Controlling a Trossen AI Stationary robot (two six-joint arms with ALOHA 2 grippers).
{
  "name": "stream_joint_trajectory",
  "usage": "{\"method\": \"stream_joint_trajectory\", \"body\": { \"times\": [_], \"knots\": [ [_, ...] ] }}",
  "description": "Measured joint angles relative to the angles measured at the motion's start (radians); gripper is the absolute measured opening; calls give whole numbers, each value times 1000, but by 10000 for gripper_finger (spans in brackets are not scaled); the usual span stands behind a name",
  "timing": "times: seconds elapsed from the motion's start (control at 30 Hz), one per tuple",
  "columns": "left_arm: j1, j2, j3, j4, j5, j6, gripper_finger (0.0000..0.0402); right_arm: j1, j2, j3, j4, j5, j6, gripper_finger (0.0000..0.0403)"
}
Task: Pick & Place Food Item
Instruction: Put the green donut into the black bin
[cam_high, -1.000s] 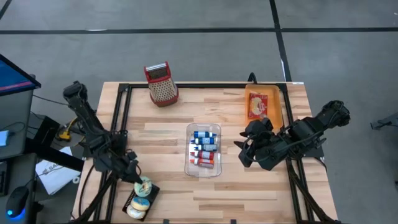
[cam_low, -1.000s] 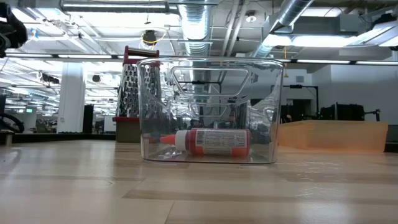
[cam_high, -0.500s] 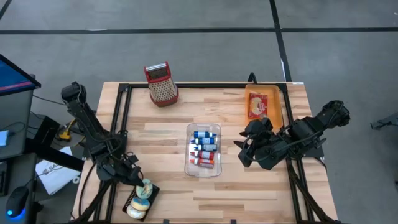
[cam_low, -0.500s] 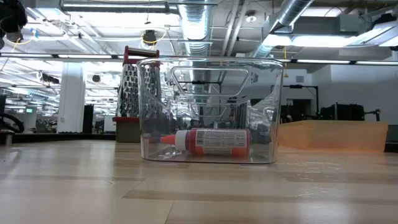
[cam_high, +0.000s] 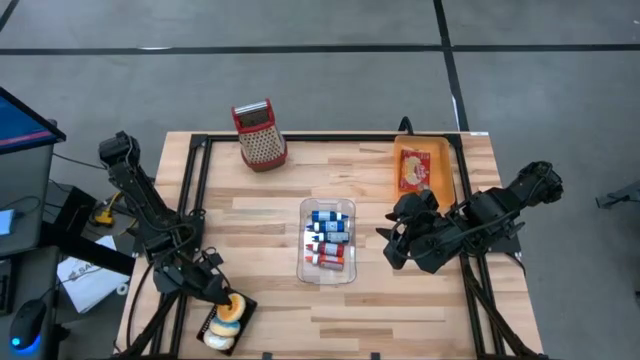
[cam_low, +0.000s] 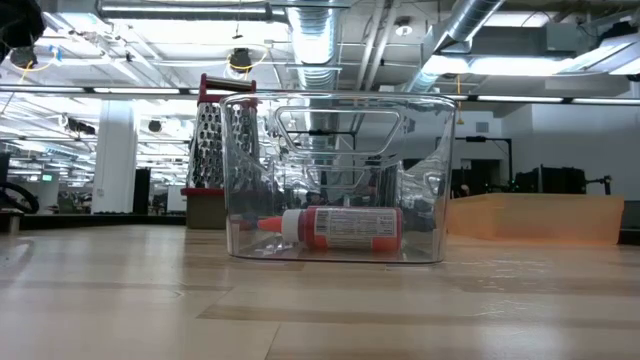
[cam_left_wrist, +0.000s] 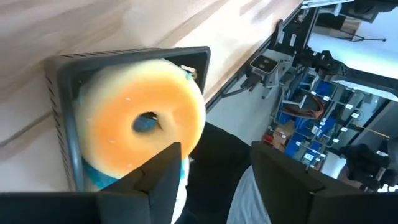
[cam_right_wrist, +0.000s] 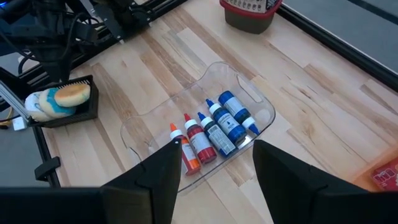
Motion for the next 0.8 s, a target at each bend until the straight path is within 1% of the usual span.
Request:
{"method": "stream_joint_trajectory", "body": {
  "times": [0.17, 0.27, 0.37, 0.47, 0.63, 0.73, 0.8],
  "knots": [
    [0, 0, 0, -14, 9, 12, 210, 0, 0, 0, 1, -4, 0, 191],
    [0, -1, 0, -14, 35, 29, 215, 1, 0, 0, 1, -5, 0, 191],
    [0, -6, 0, 16, 35, 76, 215, 1, 0, 0, 4, -5, 0, 191],
    [1, -9, 0, 61, 24, 124, 210, 1, 0, 0, 7, -5, 0, 191],
    [12, -8, 0, 91, -4, 155, 196, 1, 0, 0, 8, -3, 0, 191],
    [47, -8, 0, 89, -39, 155, 183, 1, 0, 0, 8, 10, 8, 191],
    [81, -8, 0, 75, -45, 154, 168, 1, 0, 0, 11, 18, 8, 191]
  ]
}}
